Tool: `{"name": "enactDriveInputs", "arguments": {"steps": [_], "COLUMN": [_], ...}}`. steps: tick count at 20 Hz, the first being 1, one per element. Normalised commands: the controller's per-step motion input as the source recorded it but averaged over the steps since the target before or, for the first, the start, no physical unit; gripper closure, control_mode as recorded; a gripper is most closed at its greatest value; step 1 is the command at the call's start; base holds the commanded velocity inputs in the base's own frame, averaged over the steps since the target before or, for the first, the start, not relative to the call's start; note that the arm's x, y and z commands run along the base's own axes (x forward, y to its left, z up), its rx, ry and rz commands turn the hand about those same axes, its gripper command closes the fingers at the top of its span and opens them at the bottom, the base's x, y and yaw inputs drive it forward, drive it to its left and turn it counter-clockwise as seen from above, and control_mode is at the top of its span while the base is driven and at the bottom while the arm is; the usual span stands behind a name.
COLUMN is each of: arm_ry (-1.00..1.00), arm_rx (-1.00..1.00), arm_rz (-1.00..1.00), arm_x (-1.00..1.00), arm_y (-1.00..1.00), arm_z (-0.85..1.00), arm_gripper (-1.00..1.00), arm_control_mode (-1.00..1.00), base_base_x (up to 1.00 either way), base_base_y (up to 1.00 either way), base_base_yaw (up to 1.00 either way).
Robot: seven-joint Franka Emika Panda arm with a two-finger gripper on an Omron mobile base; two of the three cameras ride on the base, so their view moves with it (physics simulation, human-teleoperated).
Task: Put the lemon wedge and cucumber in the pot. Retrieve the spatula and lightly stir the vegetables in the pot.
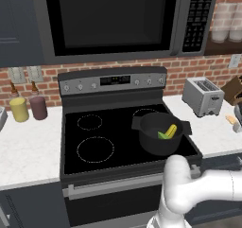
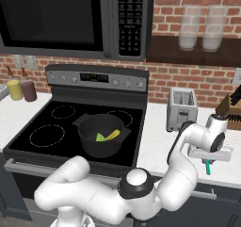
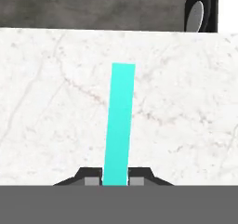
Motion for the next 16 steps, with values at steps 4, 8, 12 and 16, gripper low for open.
{"name": "enactDriveInputs", "arguments": {"steps": [4,8,12,16], "arm_ry": [0.06,0.04,0.02,0.02], "arm_rx": [0.19,0.12,0.06,0.03], "arm_rz": [0.21,0.17,0.16,0.14], "arm_x": [-0.77,-0.79,-0.89,-0.80], "arm_y": [0.01,0.08,0.10,0.11], "arm_z": [0.03,0.26,0.17,-0.01], "arm_gripper": [1.00,1.00,1.00,1.00], "arm_control_mode": [-1.00,-1.00,-1.00,-1.00], "base_base_x": [0.00,0.00,0.00,0.00], "base_base_y": [0.00,0.00,0.00,0.00], "base_base_yaw": [0.00,0.00,0.00,0.00]}}
